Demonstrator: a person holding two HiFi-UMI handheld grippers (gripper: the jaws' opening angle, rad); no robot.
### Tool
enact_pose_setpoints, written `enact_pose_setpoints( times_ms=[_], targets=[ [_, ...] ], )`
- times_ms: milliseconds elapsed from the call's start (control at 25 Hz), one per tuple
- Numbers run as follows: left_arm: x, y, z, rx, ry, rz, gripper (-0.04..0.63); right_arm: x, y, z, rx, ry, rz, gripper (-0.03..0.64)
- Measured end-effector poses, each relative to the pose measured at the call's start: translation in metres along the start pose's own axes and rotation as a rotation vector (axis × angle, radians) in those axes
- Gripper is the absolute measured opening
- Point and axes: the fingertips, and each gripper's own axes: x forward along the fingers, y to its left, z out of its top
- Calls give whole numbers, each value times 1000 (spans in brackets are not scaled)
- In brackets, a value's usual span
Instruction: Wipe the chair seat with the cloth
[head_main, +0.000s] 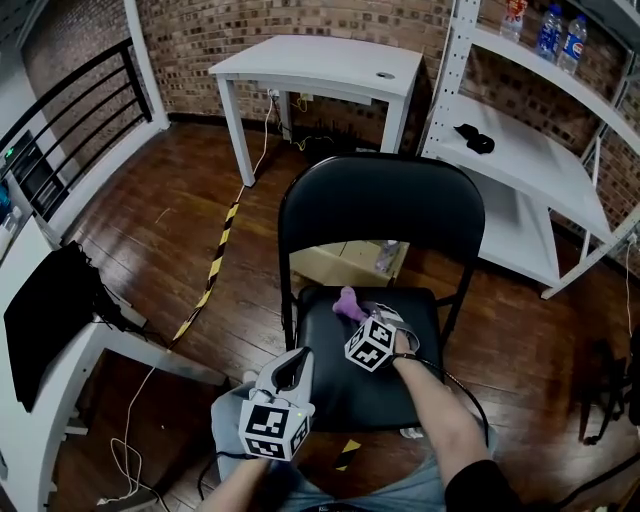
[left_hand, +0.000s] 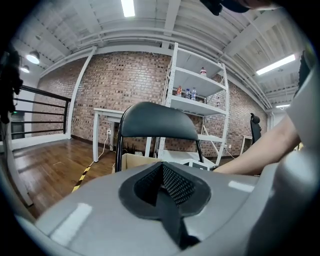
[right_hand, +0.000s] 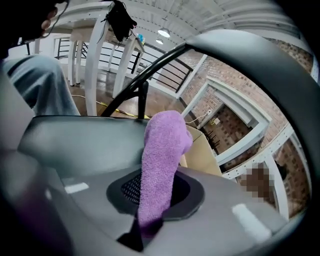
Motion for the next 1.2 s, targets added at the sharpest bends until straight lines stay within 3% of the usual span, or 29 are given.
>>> enact_pose_setpoints(
  times_ms=[400,1200],
  targets=[
    [-13,-17,-11,9,-7,8,5,-56,69,-10,15,-66,52,43],
    [-14,-71,-23,29,9,-52,5,-154,194,-38,42,-156,139,43]
  ],
)
